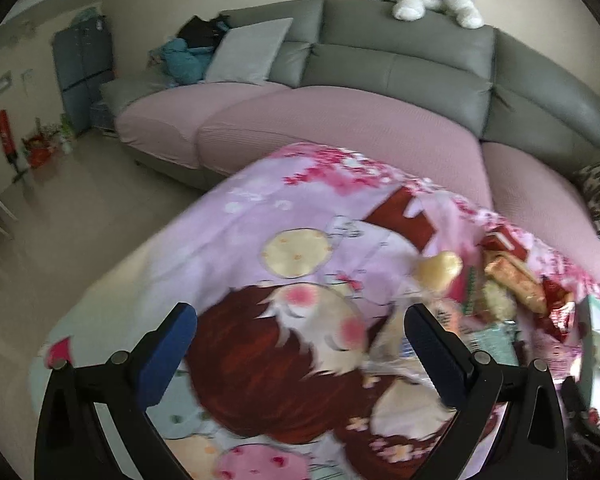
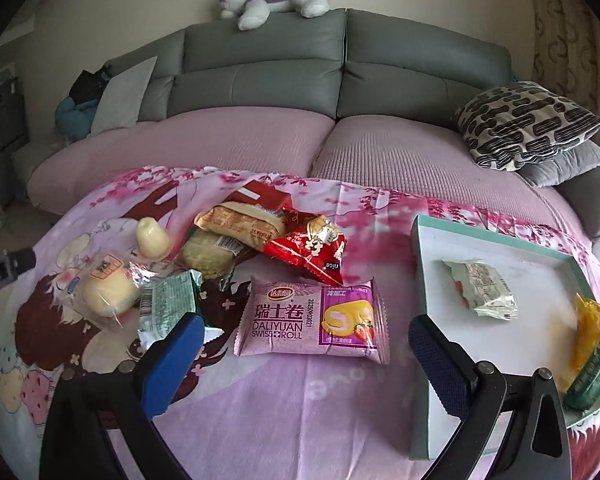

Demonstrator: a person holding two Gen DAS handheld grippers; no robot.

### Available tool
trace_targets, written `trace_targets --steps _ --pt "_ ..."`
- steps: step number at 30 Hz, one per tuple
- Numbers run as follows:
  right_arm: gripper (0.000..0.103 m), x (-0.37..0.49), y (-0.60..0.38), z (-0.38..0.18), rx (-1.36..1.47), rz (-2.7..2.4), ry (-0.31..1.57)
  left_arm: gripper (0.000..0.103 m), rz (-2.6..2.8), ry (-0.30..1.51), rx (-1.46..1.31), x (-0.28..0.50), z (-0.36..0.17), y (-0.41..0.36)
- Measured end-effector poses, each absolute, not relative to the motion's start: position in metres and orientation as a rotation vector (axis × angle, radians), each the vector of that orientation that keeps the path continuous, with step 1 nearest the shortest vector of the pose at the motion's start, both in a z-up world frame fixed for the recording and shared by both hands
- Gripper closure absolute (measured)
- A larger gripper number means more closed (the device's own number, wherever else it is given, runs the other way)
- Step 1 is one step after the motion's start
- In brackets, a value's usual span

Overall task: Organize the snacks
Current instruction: 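Grasp the clear round bun packet with the left tool while the right tool grasps the pink swiss roll packet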

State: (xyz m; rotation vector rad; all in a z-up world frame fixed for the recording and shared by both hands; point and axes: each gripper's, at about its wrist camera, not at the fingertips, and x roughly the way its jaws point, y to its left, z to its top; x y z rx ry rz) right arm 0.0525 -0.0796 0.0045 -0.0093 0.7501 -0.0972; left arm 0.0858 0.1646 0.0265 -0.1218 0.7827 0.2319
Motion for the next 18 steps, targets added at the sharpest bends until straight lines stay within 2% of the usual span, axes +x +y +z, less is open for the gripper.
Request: trace_targets --steps 5,18 --pt "0.000 0.059 -0.088 -0.002 0.010 -0.105 0.760 0.000 0.131 0.757 -0.170 0.097 0.022 0.145" --pt "0.000 0.090 -0.094 -0.023 -0.038 -0.089 0.860 0.000 0.025 0.881 -0.136 0.131 -0.012 0.114"
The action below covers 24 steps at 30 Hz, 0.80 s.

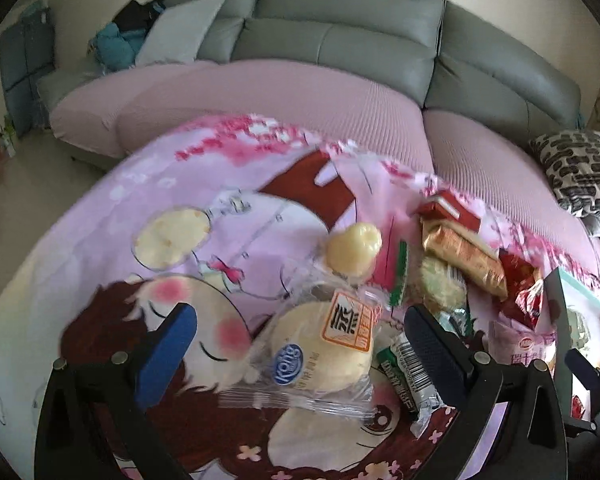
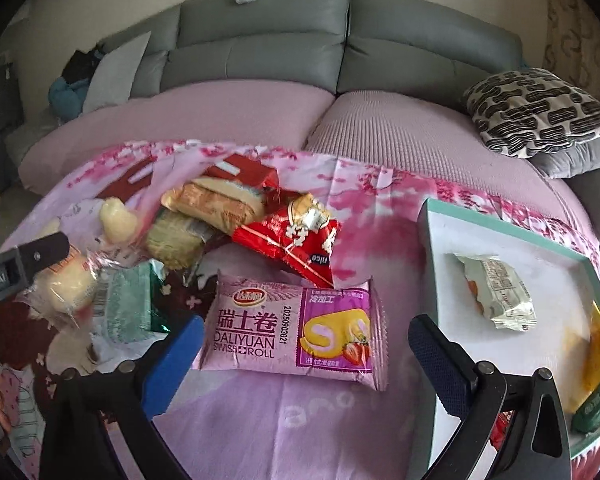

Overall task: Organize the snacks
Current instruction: 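Grasp the clear round bun packet with the left tool while the right tool grasps the pink swiss roll packet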

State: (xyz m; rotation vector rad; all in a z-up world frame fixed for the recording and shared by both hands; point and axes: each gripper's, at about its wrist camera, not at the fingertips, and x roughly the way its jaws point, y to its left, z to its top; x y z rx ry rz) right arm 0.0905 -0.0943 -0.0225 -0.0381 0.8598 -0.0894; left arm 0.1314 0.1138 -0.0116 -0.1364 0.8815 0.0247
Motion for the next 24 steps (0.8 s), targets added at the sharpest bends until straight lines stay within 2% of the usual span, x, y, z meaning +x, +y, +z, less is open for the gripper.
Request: trace_targets --steps 10,13,18,24 --pt "0.000 0.103 -0.095 -0.036 -0.003 -0.071 0.925 0.001 0.078 0.956 -0.113 0.140 -0.032 0.111" --pt "0.000 0.104 -0.092 -0.036 -0.006 -0.063 0.930 0.011 0.074 0.963 -0.114 0.141 -0.034 0.109" --pt "0.000 0.105 -0.088 -0.036 -0.003 -0.047 0.934 0.021 0.054 0.970 -0.111 0.140 -0.033 0.104" --pt "0.001 0.105 -0.089 -0.037 0.012 -0.046 0.940 0.027 0.053 0.964 -0.111 0.138 -0.029 0.102"
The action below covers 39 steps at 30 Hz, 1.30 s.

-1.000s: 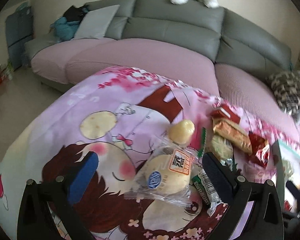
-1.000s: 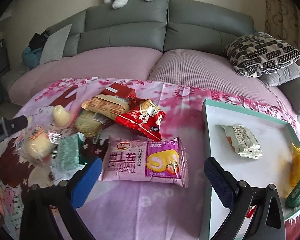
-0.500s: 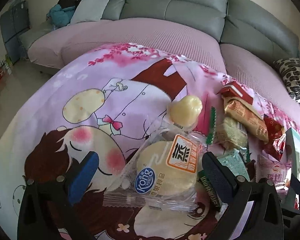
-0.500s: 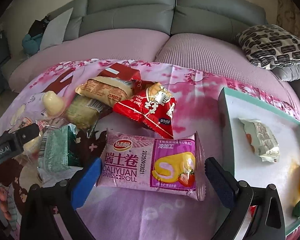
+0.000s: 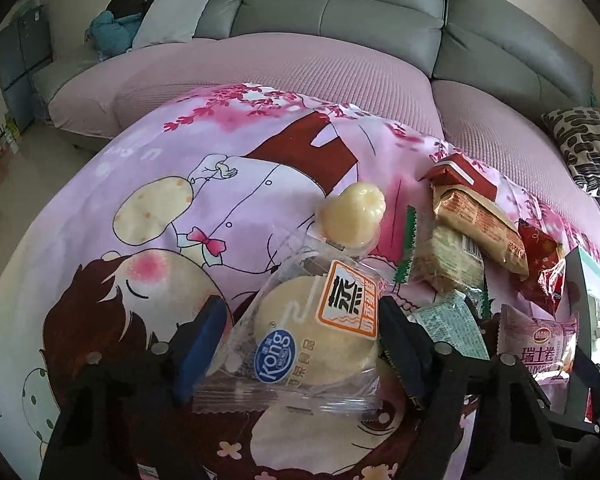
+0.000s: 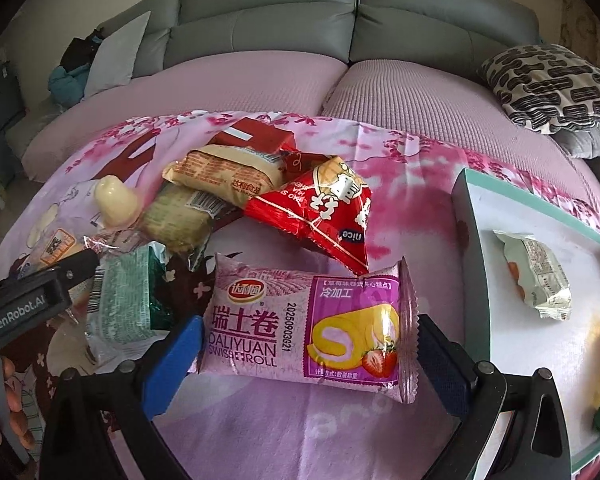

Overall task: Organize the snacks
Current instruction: 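Grasp the clear round bun packet with the left tool while the right tool grasps the pink swiss roll packet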

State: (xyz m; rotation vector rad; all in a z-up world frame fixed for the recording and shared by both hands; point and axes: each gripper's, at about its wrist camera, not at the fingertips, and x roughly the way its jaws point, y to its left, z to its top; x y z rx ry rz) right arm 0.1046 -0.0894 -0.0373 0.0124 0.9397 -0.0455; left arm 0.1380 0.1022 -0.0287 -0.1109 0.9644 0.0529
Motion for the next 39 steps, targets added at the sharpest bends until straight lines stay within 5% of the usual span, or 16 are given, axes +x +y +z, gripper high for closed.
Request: trace_targets --steps 8,20,22,24,31,34,39 --pt "0.020 0.103 -0.093 -0.034 0.055 -0.023 0.937 0.039 0.014 0.934 -0.131 0.133 -0.019 0.098" --pt "0.024 0.091 -0.099 -0.005 0.096 0.000 0.865 0.052 0.000 0.863 -0.143 0.122 0.009 0.099" --pt "0.024 0.088 -0.100 0.003 0.093 -0.001 0.845 0.077 -0.005 0.848 -0.140 0.120 0.015 0.098" --pt "0.024 0.087 -0.101 0.006 0.091 -0.002 0.839 0.081 -0.007 0.845 -0.142 0.119 0.017 0.097" --pt "0.024 0.088 -0.108 0.003 0.103 -0.010 0.856 0.077 -0.001 0.912 -0.152 0.125 0.000 0.100" --pt "0.024 0.087 -0.112 0.002 0.113 -0.017 0.858 0.047 0.003 0.907 -0.161 0.126 -0.004 0.102" --pt "0.024 0.087 -0.116 0.000 0.117 -0.027 0.868 0.039 0.050 0.908 -0.122 0.131 -0.015 0.103"
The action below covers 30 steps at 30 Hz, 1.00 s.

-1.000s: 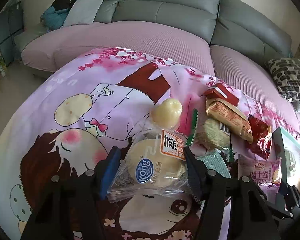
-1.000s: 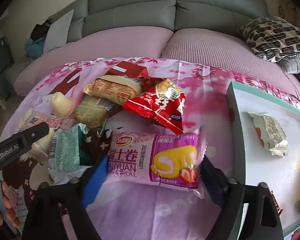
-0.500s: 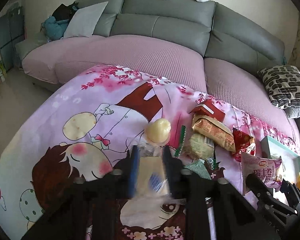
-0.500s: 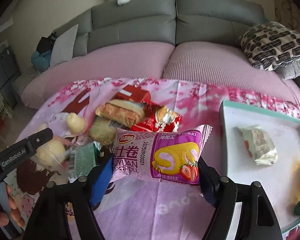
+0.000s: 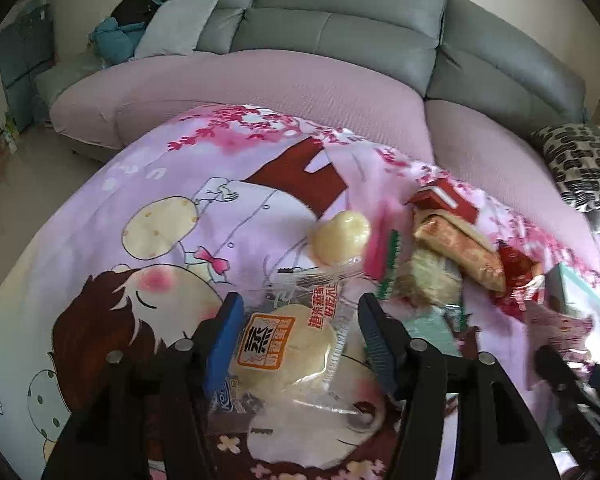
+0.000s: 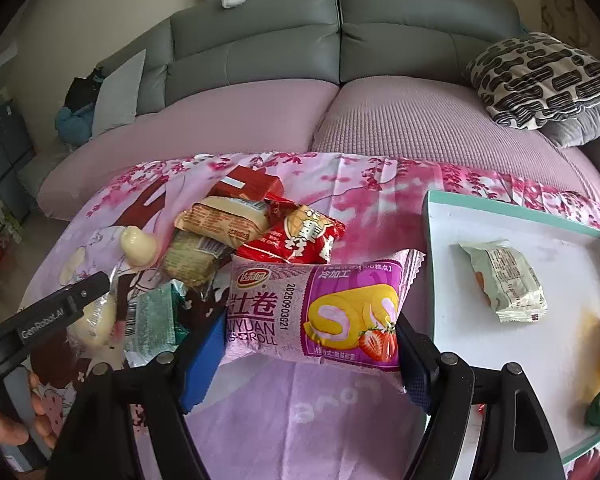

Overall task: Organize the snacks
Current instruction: 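Grasp the clear round bun packet with the left tool while the right tool grasps the pink swiss roll packet, then carry both packets over the teal tray and open both tools to drop them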

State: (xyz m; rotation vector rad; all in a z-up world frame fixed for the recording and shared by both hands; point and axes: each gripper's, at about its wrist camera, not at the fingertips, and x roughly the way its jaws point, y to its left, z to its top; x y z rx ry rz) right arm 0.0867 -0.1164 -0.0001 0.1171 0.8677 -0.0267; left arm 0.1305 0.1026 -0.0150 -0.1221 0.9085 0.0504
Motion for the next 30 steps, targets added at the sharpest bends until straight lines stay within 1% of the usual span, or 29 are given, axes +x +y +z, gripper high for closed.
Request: trace_targets --steps 3,6,9,11,13,16,30 --pt "0.024 0.087 -0.118 0.000 0.119 -0.026 0.869 0.033 0.091 0.920 -0.093 0.133 -0.021 0.104" --pt "0.024 0.087 -0.119 -0.001 0.119 -0.027 0.872 0.033 0.074 0.977 -0.165 0.139 -0.036 0.112" --pt "0.024 0.087 -0.119 -0.002 0.117 -0.028 0.872 0.033 0.083 0.976 -0.187 0.138 -0.039 0.116" --pt "0.024 0.088 -0.119 -0.003 0.115 -0.029 0.875 0.035 0.080 0.972 -0.185 0.138 -0.037 0.114" --pt "0.024 0.088 -0.118 -0.004 0.113 -0.028 0.879 0.044 0.069 0.972 -0.191 0.137 -0.037 0.113" --pt "0.024 0.088 -0.117 -0.005 0.108 -0.026 0.882 0.048 0.056 0.966 -0.207 0.136 -0.035 0.114" --pt "0.024 0.082 -0.124 0.008 0.121 -0.036 0.854 0.050 -0.020 0.875 -0.201 0.125 0.004 0.100"
